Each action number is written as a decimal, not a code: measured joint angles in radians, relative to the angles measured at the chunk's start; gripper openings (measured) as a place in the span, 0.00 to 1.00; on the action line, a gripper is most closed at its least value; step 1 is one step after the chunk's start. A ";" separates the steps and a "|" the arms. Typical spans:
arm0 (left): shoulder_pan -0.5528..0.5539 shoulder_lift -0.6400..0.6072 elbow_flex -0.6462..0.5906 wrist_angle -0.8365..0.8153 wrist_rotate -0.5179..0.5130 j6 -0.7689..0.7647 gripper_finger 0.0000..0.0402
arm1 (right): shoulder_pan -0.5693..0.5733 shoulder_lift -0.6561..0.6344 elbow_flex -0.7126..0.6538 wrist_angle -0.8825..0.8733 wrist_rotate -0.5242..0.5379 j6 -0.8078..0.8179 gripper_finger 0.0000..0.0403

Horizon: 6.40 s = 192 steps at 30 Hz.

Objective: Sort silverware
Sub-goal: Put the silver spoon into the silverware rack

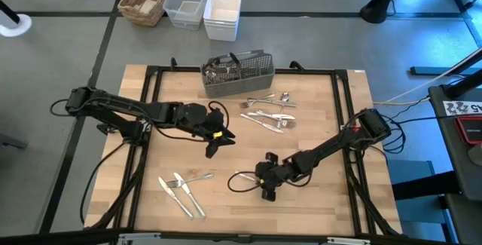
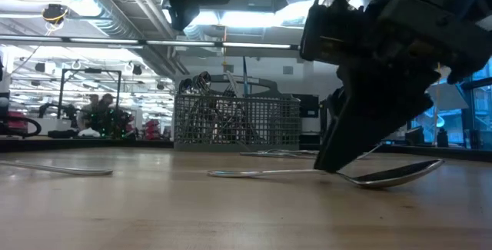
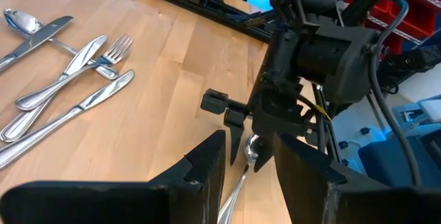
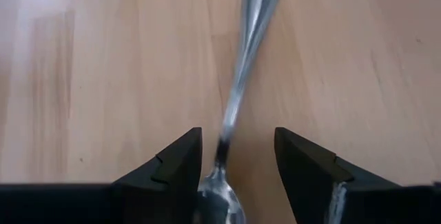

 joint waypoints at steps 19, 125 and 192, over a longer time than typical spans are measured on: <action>0.000 0.000 0.000 -0.021 -0.021 -0.012 0.29 | -0.001 0.024 0.001 -0.013 0.060 -0.001 0.04; 0.565 -0.102 -0.385 0.557 -0.185 0.481 0.29 | -0.648 0.042 0.664 -0.174 0.311 -2.316 0.01; 0.727 -0.019 -0.385 0.795 -0.112 0.267 0.00 | -0.609 0.013 0.664 -0.128 0.382 -1.703 0.20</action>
